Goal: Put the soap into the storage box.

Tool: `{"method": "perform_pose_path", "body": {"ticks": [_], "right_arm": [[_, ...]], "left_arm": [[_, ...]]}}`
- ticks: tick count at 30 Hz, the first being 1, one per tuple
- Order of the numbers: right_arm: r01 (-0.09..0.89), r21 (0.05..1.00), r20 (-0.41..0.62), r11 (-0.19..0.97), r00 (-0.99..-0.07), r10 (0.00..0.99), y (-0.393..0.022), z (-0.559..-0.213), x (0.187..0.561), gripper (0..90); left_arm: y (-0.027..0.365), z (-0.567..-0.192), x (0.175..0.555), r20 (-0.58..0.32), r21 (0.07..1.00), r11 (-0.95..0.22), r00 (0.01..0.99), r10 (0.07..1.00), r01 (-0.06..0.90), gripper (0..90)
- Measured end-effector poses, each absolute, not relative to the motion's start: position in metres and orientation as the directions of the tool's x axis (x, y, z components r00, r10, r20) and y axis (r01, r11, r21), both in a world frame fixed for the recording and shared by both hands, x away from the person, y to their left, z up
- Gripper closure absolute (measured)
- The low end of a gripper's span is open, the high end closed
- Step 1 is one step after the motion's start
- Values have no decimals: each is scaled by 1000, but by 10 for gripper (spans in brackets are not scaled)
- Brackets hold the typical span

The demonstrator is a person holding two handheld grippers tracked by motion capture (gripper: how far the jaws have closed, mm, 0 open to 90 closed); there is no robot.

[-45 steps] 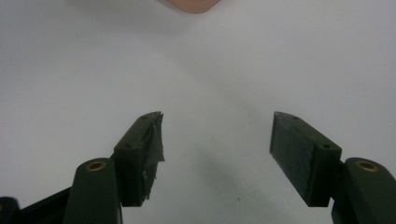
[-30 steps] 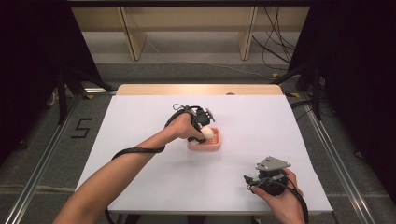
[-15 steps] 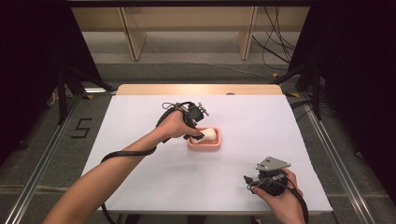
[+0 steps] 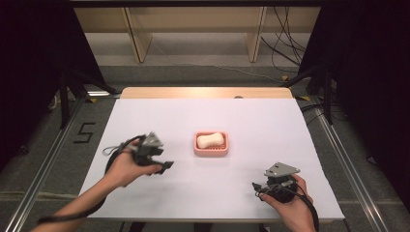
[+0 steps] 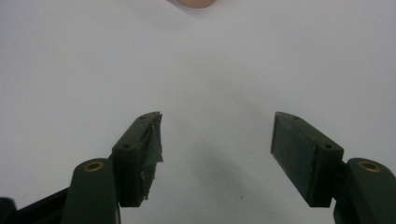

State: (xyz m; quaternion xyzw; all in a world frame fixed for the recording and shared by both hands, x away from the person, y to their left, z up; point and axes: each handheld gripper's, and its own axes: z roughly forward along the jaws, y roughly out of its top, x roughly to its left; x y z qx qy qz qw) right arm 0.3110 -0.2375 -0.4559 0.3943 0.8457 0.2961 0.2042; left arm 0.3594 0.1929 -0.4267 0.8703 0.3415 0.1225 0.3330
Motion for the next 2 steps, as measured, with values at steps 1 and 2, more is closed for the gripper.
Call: {"method": "perform_pose_path", "body": {"ticks": [1,2], "right_arm": [[549,658,-110,515,-607,787,-237,-455,311,340],[552,657,-103,513,-609,786,-236,-455,311,339]], "left_arm": [[202,-434,348,-31,679,-511,716,697,527,388],[212,-439,337,-51,685,-487,702,710,542,389]]}}
